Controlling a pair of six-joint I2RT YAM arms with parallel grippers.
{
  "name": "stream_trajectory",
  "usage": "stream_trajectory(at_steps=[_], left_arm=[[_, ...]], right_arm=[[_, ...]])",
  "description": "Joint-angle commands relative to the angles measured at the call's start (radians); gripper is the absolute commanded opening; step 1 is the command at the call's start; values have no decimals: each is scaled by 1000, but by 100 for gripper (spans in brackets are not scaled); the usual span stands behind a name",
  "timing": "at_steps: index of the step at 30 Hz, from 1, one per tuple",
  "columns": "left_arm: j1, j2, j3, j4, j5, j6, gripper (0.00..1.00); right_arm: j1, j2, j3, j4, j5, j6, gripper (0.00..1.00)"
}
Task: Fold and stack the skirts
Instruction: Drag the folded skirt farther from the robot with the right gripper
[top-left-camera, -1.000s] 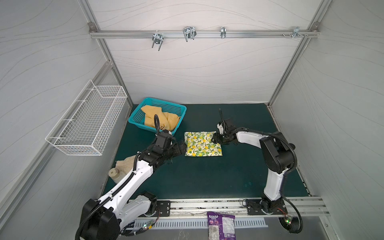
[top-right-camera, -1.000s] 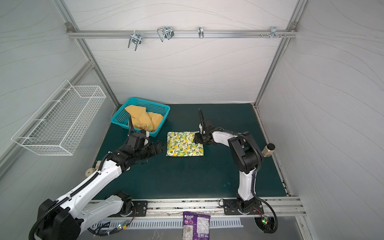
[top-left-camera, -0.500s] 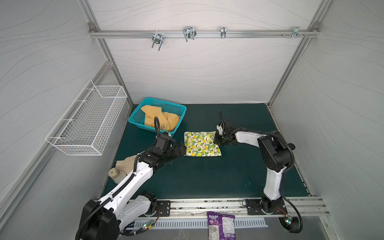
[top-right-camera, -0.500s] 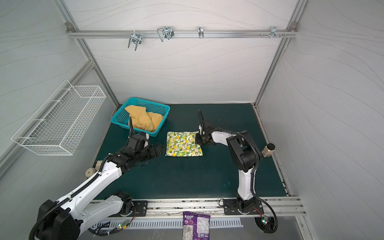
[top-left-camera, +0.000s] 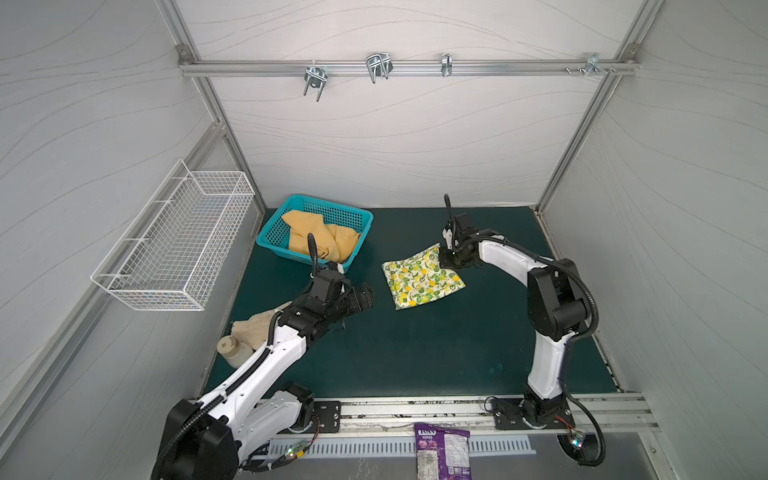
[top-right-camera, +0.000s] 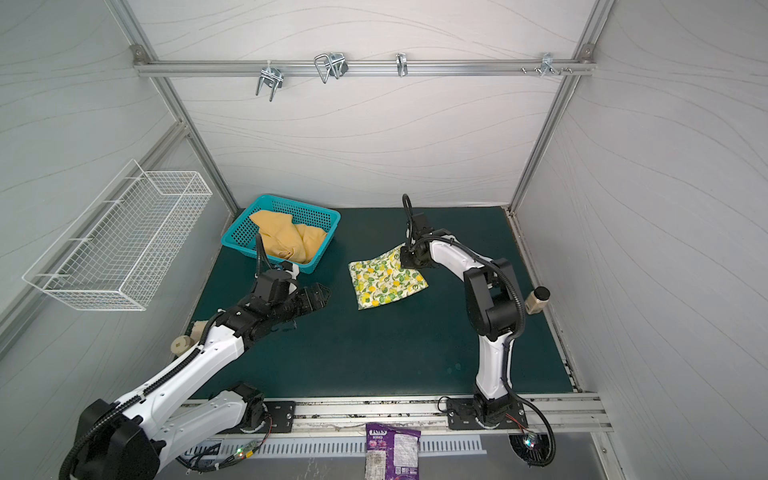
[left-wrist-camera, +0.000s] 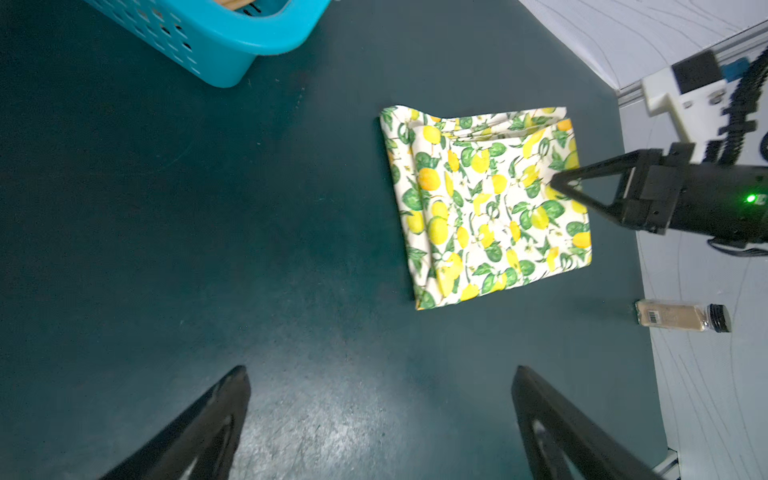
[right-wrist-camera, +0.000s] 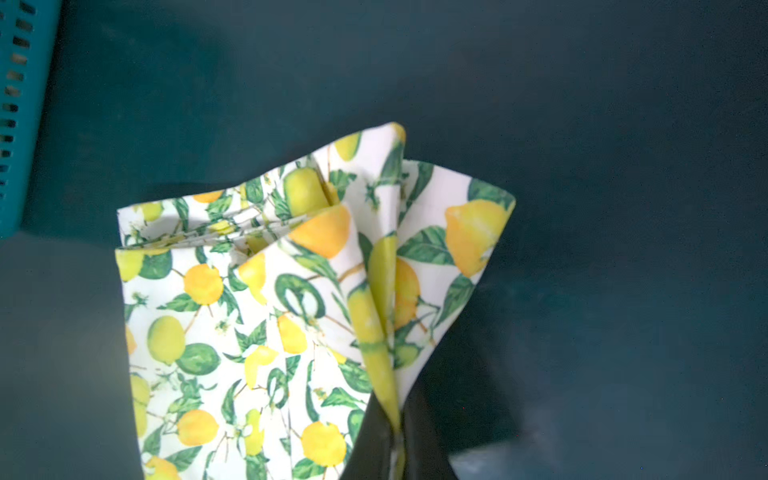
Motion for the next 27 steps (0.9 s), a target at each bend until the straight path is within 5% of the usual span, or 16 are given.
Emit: stream_trajectory(at_steps=[1, 15, 27], left_arm=[[4, 16, 4, 82, 2, 15, 99], [5, 107, -38, 214, 33, 21, 99], [5, 232, -51, 331, 60, 15, 99]], right_arm=[[-40, 40, 106, -150, 114, -109, 0], [-172, 319, 617, -399, 445, -341, 0], [-328, 517, 854, -411, 521, -412, 3]])
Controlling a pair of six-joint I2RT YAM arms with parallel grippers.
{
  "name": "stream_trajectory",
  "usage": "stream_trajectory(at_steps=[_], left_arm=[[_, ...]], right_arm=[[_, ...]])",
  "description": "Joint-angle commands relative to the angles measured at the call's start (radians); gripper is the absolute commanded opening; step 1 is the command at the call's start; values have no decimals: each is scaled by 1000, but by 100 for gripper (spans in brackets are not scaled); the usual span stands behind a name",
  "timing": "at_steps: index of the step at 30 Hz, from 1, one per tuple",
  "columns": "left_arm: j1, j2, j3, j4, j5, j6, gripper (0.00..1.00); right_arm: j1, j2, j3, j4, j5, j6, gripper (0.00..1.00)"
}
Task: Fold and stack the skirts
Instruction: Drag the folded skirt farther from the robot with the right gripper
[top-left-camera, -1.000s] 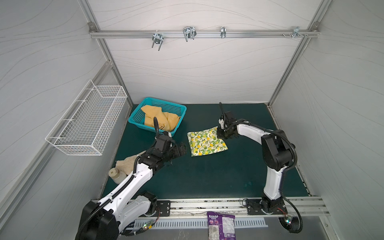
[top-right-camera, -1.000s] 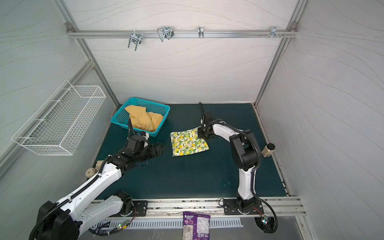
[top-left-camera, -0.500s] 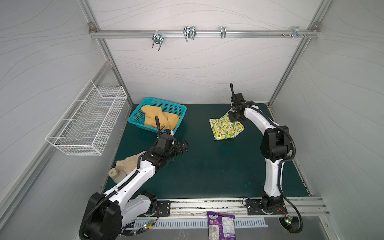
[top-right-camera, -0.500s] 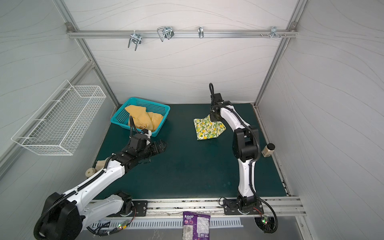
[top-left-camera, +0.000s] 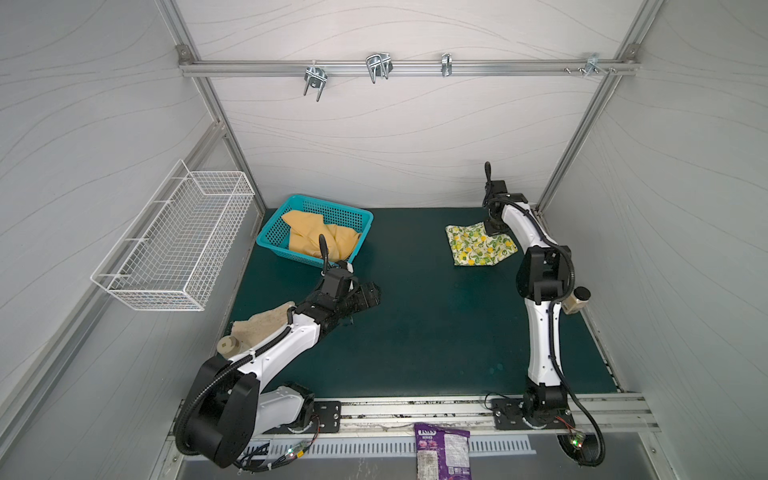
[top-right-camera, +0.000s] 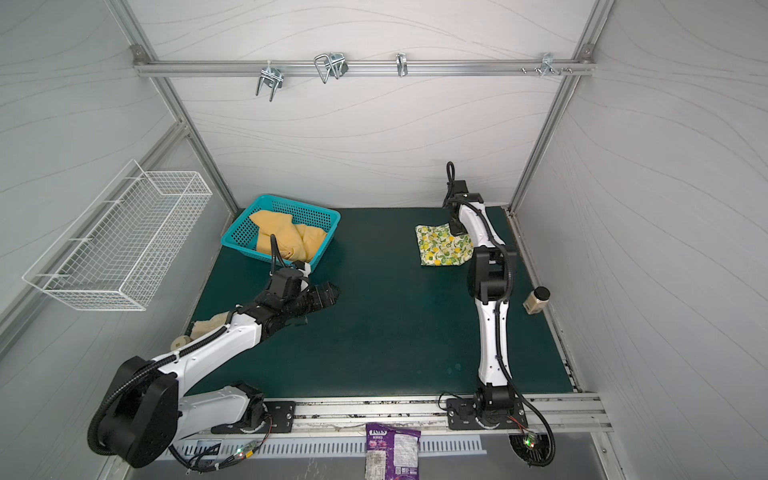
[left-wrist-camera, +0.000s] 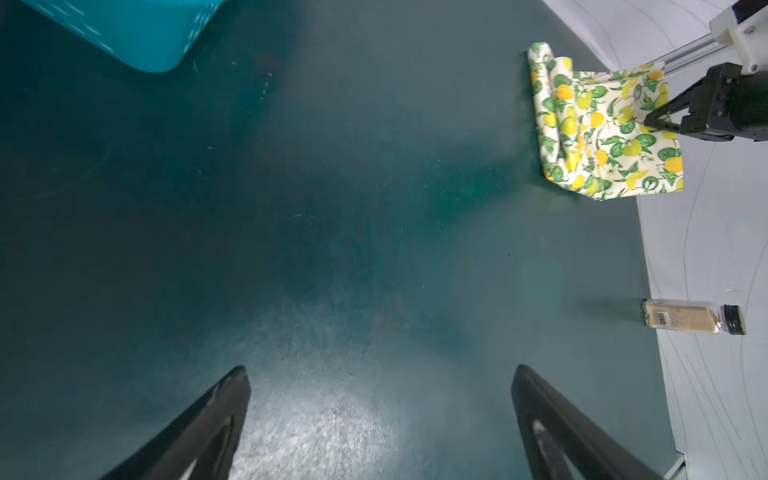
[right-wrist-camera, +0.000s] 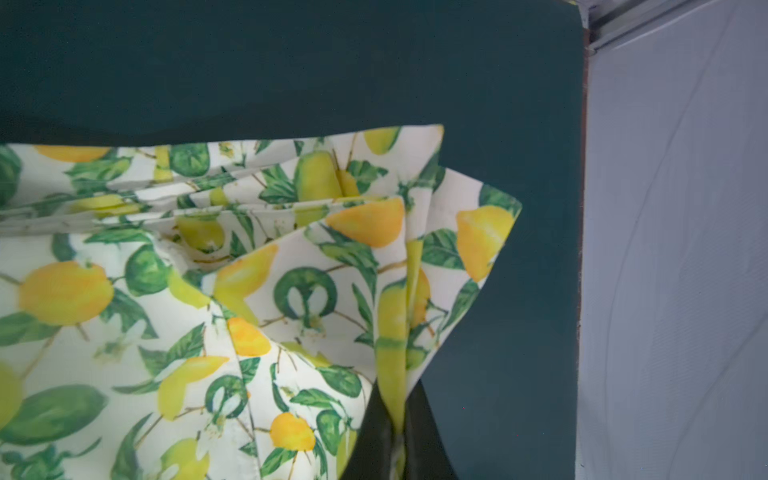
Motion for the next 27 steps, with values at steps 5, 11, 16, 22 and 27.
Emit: stream_trajectory(at_steps=[5, 11, 16, 22, 27], left_arm=[[5, 77, 12, 99, 30, 2, 98], [5, 106, 26, 112, 37, 4, 97], [5, 96, 58, 84, 65, 8, 97], [4, 62, 153, -21, 86, 8, 96], [4, 52, 280, -192, -44, -3, 96]], right_arm=[[-58, 99, 144, -22, 42, -57, 5], [-75, 138, 184, 5, 12, -50, 32], [-59, 106, 164, 10, -40, 1, 66], [-2, -105, 22, 60, -190, 99, 85], [69, -347, -191, 151, -368, 232, 99]])
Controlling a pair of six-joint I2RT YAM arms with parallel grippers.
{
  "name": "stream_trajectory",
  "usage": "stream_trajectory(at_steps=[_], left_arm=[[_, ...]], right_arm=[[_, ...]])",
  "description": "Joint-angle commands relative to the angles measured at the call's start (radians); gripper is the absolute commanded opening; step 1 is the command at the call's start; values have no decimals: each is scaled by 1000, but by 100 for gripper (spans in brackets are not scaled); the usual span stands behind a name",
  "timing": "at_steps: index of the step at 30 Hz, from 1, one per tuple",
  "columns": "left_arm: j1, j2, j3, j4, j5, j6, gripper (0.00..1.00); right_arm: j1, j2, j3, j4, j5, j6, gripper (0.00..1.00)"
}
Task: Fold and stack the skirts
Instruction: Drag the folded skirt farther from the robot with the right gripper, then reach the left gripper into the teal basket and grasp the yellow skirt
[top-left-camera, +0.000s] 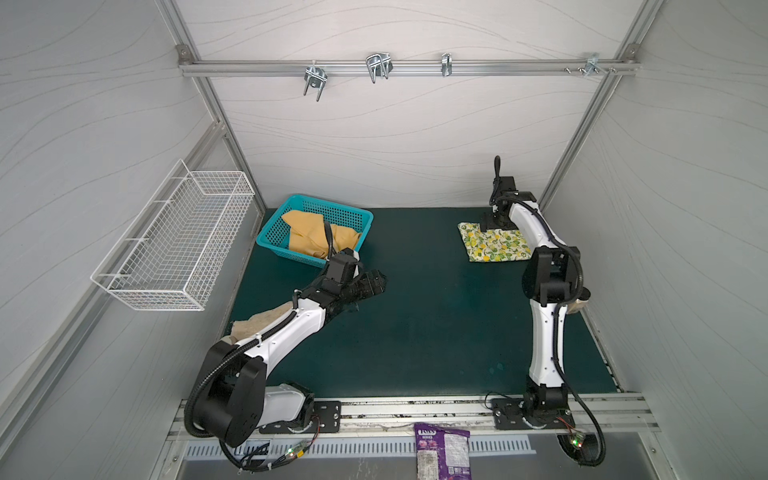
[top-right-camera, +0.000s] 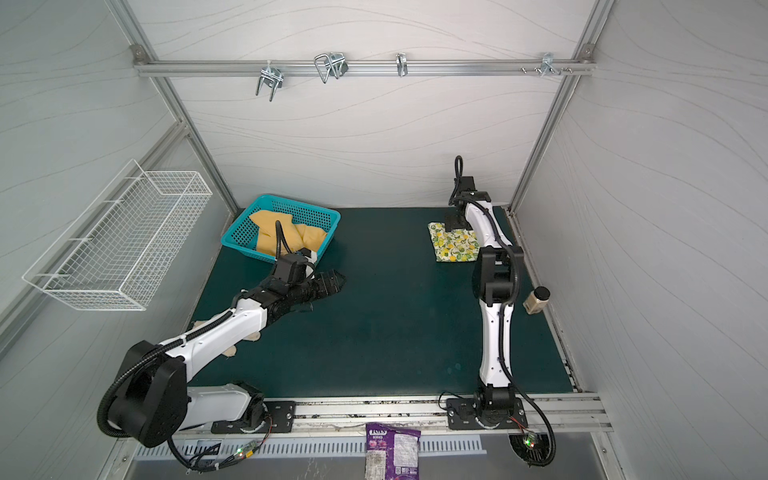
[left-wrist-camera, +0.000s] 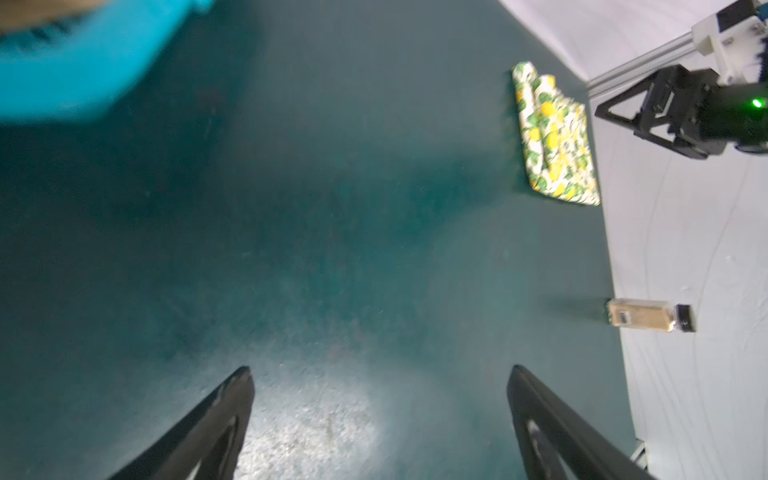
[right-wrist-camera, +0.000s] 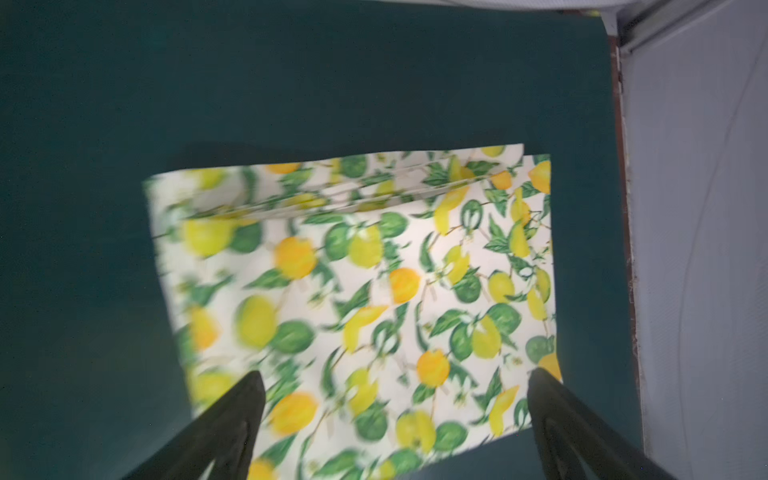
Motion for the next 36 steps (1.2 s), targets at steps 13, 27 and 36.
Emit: stream_trajectory(at_steps=[13, 27, 36], left_arm=[[124, 171, 474, -339, -318, -11, 98], [320, 565, 746, -389, -164, 11, 95], [354, 726, 872, -458, -157, 19, 93]], right_arm=[[262, -648, -581, 306, -354, 293, 99], [338, -1008, -977, 437, -434, 375, 99], [351, -1055, -1043, 437, -453, 380, 99]])
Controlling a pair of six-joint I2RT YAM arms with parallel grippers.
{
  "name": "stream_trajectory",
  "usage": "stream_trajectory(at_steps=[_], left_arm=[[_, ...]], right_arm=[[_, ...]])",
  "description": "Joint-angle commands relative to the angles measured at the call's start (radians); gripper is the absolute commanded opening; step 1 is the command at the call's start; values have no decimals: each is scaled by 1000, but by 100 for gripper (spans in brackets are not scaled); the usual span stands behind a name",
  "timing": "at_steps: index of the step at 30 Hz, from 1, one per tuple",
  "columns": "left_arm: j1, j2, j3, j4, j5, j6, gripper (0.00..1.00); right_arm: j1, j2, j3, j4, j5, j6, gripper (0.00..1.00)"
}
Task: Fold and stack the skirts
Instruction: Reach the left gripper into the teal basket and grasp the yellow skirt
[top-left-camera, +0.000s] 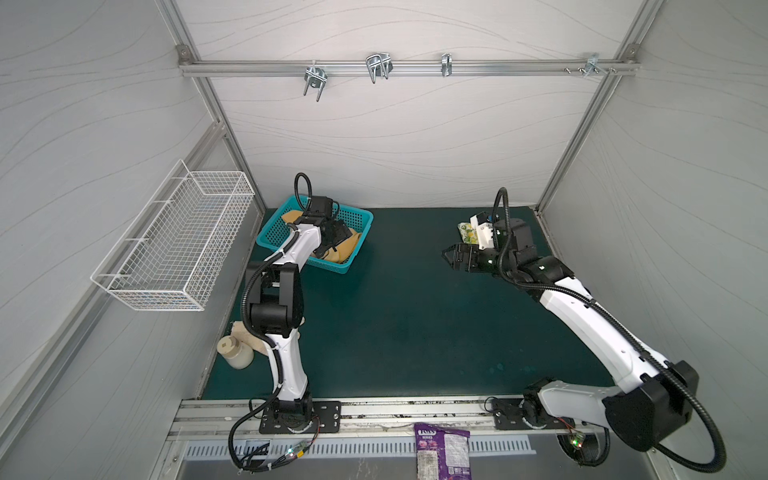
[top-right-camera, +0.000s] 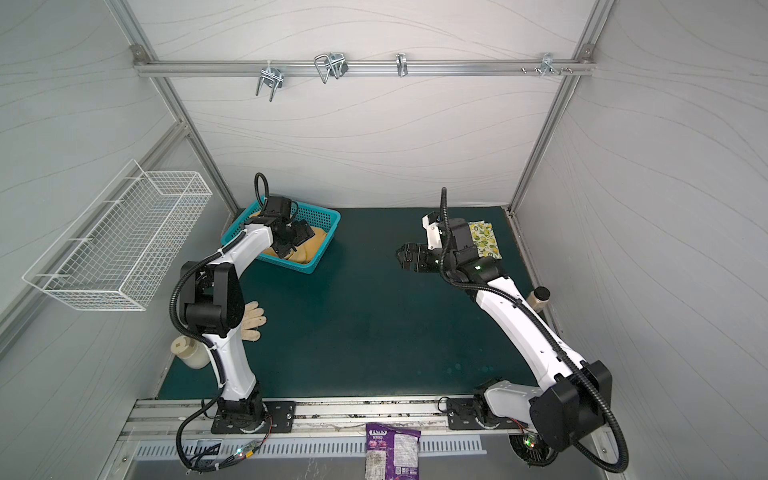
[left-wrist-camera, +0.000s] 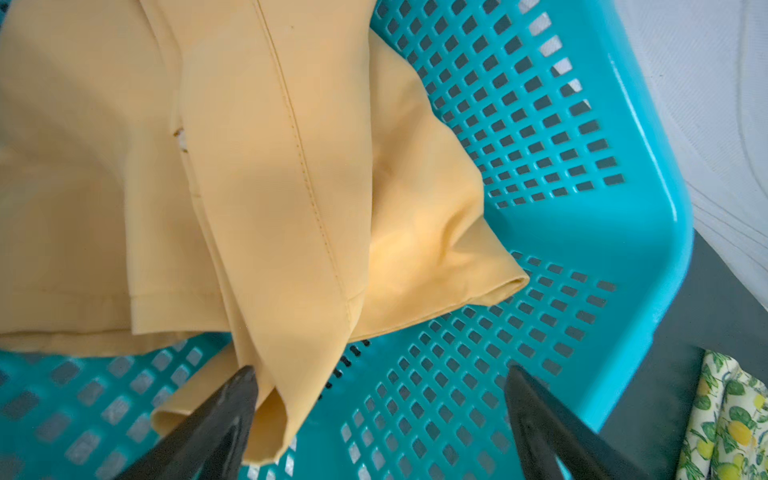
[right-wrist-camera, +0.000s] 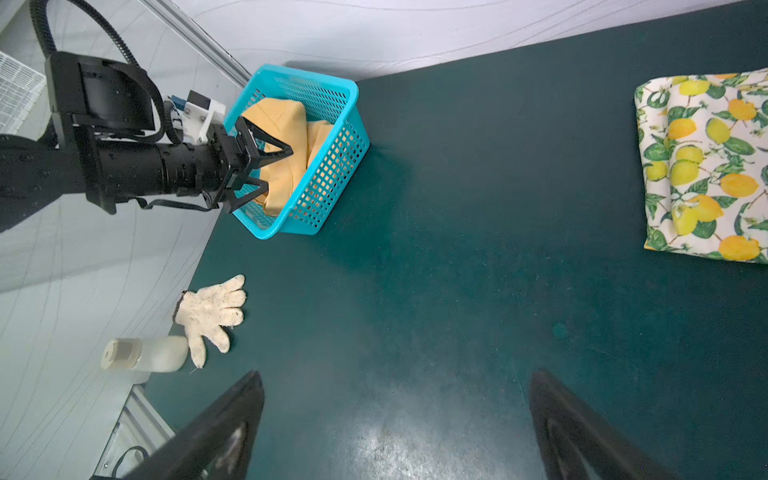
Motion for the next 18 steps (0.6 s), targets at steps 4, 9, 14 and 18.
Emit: stream_trajectory(at_steps=[4, 9, 14, 18], left_arm=[[29, 61, 79, -57, -15, 13, 93], [32, 113, 150, -117, -61, 34, 93], [31, 199, 297, -251, -138, 65, 93], [28, 264, 404, -336, -193, 102, 93]], right_arm=[[8, -9, -34, 40, -35, 26, 99], [11, 5, -47, 57, -56, 38, 99], [16, 24, -39, 61, -64, 38, 99], [18, 35, -35, 68, -72, 40, 99]])
